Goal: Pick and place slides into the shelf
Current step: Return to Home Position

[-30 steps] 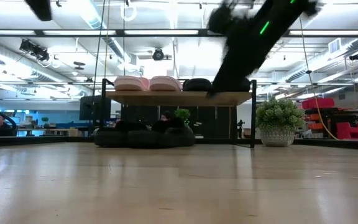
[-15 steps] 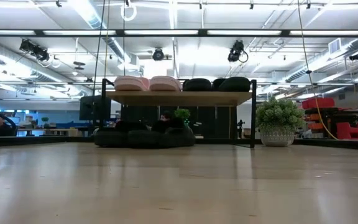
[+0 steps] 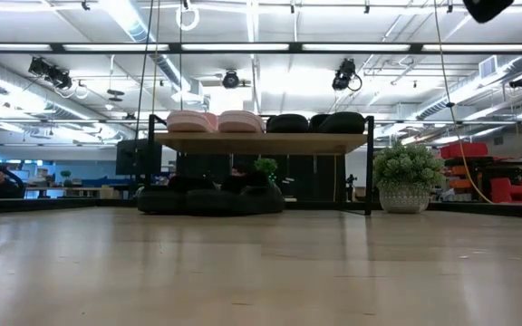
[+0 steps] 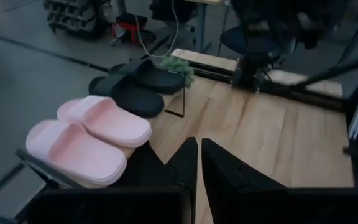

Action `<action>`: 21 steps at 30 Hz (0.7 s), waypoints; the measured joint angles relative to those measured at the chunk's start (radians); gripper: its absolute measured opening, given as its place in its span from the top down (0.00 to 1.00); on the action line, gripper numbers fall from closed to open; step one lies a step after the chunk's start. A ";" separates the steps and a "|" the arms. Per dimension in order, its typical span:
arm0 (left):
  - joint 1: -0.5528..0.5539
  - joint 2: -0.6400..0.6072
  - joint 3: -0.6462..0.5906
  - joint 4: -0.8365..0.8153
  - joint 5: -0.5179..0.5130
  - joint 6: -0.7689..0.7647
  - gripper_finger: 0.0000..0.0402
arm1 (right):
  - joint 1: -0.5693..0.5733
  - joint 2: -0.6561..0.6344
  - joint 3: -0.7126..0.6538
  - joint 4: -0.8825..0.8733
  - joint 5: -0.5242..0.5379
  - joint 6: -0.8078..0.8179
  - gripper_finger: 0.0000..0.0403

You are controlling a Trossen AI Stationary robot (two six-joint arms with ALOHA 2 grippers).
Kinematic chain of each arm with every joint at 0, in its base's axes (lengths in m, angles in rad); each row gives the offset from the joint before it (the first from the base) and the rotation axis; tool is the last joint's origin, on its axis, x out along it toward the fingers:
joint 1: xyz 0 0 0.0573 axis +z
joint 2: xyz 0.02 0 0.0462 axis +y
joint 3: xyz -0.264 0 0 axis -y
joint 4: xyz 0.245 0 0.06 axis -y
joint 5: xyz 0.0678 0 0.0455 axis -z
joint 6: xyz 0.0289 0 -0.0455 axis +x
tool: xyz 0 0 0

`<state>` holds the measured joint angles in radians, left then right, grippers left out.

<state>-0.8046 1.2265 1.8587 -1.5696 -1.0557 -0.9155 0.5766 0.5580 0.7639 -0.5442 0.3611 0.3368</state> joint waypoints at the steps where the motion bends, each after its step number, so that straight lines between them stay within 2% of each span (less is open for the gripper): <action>1: -0.007 0.002 0.000 0.000 -0.001 0.011 0.94 | 0.000 -0.039 -0.001 0.003 -0.004 -0.020 0.96; 6: -0.016 0.006 -0.022 0.043 -0.006 -0.019 0.92 | 0.000 -0.189 -0.008 0.026 -0.013 -0.096 0.97; 9: -0.029 0.007 -0.106 0.234 0.025 0.041 0.90 | 0.000 -0.220 -0.049 0.071 -0.021 -0.095 0.96; 11: -0.037 0.016 -0.158 0.437 0.093 0.173 0.89 | 0.000 -0.222 -0.054 0.081 -0.027 -0.089 0.96; 13: -0.040 0.018 -0.189 0.697 0.188 0.415 0.89 | 0.000 -0.219 -0.053 0.088 -0.028 -0.099 0.96; 14: -0.036 0.011 -0.191 0.834 0.269 0.547 0.89 | 0.000 -0.218 -0.050 0.097 -0.028 -0.109 0.96; 17: 0.002 -0.018 -0.188 1.115 0.584 0.862 0.89 | 0.000 -0.219 -0.045 0.160 -0.028 -0.156 0.97; 18: 0.025 -0.029 -0.188 1.141 0.659 0.908 0.90 | 0.000 -0.219 -0.044 0.173 -0.028 -0.168 0.97; 19: 0.054 -0.042 -0.189 1.130 0.693 0.924 0.91 | 0.000 -0.219 -0.044 0.177 -0.033 -0.175 0.96; 21: 0.121 -0.073 -0.190 1.026 0.696 0.881 0.92 | 0.000 -0.217 -0.044 0.174 -0.054 -0.177 0.96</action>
<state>-0.6837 1.1539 1.6685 -0.5432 -0.3595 -0.0349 0.5766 0.3411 0.7198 -0.3703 0.3075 0.1600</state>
